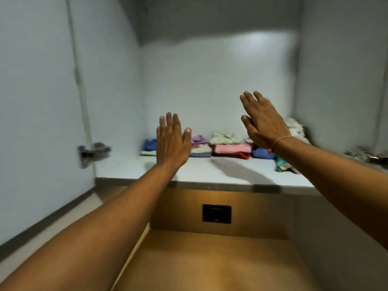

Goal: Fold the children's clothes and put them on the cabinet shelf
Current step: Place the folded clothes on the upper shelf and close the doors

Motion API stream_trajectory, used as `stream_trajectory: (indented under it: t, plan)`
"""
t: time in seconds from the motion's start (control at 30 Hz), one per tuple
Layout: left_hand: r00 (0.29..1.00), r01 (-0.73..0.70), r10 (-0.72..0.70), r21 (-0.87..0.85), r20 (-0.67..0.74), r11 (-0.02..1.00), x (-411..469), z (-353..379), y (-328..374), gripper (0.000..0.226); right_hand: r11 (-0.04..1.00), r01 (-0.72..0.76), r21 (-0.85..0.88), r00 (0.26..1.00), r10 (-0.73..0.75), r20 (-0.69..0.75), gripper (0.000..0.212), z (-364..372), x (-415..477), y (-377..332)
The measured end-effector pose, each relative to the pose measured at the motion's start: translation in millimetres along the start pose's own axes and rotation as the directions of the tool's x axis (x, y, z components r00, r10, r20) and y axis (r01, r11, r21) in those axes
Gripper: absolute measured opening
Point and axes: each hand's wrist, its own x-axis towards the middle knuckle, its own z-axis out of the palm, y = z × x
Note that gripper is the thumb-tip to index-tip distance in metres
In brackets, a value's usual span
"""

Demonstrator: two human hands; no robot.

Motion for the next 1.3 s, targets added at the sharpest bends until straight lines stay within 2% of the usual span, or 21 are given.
stream_trajectory:
  t: [0.1,0.23,0.33,0.5,0.67,0.8,0.87,1.0,1.1,1.23,1.3]
  plan:
    - [0.988,0.004,0.006,0.064,-0.156,0.998,-16,-69,-9,0.062,0.99,0.13,0.047,0.99,-0.128,-0.052,0.059,-15,29,-50]
    - [0.946,0.1,-0.043,0.164,-0.32,0.981,-42,-150,-9,0.061,0.961,0.251,0.116,0.965,-0.239,-0.107,0.064,-35,59,-116]
    - [0.881,0.215,-0.074,0.255,-0.467,0.943,-93,-213,-5,0.063,0.896,0.415,0.157,0.907,-0.393,-0.151,0.063,-56,61,-175]
    - [0.78,0.373,-0.069,0.374,-0.622,0.849,-174,-301,-15,0.063,0.777,0.597,0.199,0.796,-0.545,-0.262,0.062,-102,61,-266]
    - [0.726,0.562,-0.133,0.47,-0.675,0.681,-213,-355,-39,0.064,0.652,0.74,0.166,0.661,-0.66,-0.357,0.064,-155,63,-354]
    - [0.755,0.623,-0.231,0.56,-0.614,0.546,-217,-367,-55,0.06,0.577,0.815,0.051,0.552,-0.745,-0.375,0.061,-185,74,-413]
    - [0.783,0.605,-0.243,0.612,-0.572,0.509,-219,-367,-61,0.06,0.573,0.82,-0.012,0.531,-0.768,-0.357,0.06,-193,81,-432]
    - [0.828,0.545,-0.229,0.639,-0.511,0.543,-225,-371,-70,0.057,0.565,0.819,-0.099,0.518,-0.803,-0.295,0.06,-197,89,-442]
    - [0.844,0.5,-0.181,0.618,-0.505,0.607,-229,-369,-69,0.056,0.561,0.817,-0.135,0.501,-0.806,-0.315,0.058,-199,88,-433]
    - [0.85,0.334,0.006,0.547,-0.527,0.768,-236,-353,-53,0.056,0.56,0.82,-0.121,0.481,-0.788,-0.385,0.057,-197,76,-396]
    - [0.88,0.202,0.094,0.546,-0.465,0.813,-235,-344,-41,0.057,0.565,0.817,-0.113,0.474,-0.77,-0.427,0.057,-193,69,-367]
